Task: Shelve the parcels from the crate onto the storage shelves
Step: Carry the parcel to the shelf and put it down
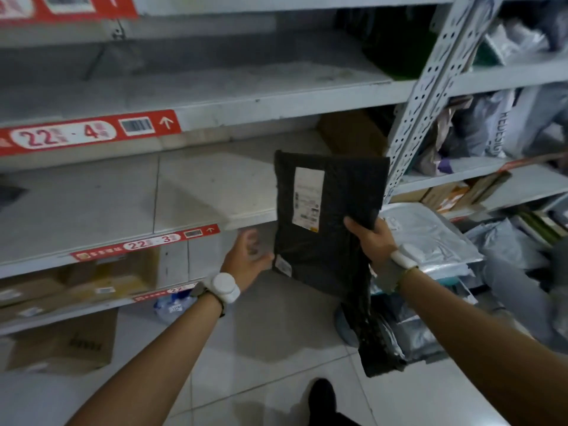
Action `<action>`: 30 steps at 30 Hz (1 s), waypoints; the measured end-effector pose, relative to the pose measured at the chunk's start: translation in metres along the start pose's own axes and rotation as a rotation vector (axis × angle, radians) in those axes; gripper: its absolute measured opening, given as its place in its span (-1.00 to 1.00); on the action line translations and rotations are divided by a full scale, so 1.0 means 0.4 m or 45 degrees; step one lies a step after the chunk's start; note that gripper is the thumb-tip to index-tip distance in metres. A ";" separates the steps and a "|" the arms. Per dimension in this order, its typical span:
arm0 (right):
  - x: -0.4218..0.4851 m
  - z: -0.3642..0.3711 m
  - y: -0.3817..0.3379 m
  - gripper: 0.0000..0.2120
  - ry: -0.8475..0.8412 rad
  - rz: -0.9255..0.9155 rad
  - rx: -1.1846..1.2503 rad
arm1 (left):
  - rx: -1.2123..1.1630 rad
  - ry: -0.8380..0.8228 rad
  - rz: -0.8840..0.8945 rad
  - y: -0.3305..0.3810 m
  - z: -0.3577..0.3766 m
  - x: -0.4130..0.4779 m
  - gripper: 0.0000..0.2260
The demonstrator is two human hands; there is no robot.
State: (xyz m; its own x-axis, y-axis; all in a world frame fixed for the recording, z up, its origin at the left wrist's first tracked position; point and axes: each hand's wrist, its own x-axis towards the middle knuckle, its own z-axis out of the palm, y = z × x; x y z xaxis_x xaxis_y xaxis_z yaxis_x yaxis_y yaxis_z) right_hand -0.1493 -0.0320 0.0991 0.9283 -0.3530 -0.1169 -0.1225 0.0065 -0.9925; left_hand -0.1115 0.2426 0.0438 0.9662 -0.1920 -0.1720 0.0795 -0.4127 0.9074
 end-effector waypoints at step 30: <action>-0.248 0.504 -0.688 -0.70 -0.027 -0.780 0.420 | -0.041 0.490 0.808 0.551 -0.775 -0.331 -0.55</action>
State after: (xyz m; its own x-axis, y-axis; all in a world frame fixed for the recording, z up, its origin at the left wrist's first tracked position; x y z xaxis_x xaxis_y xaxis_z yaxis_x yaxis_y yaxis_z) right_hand -0.1369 0.1899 0.3762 0.8029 -0.3657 0.4707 0.5358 0.0969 -0.8388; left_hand -0.1458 0.4531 0.3856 0.8460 -0.0566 0.5302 -0.5210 -0.2992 0.7994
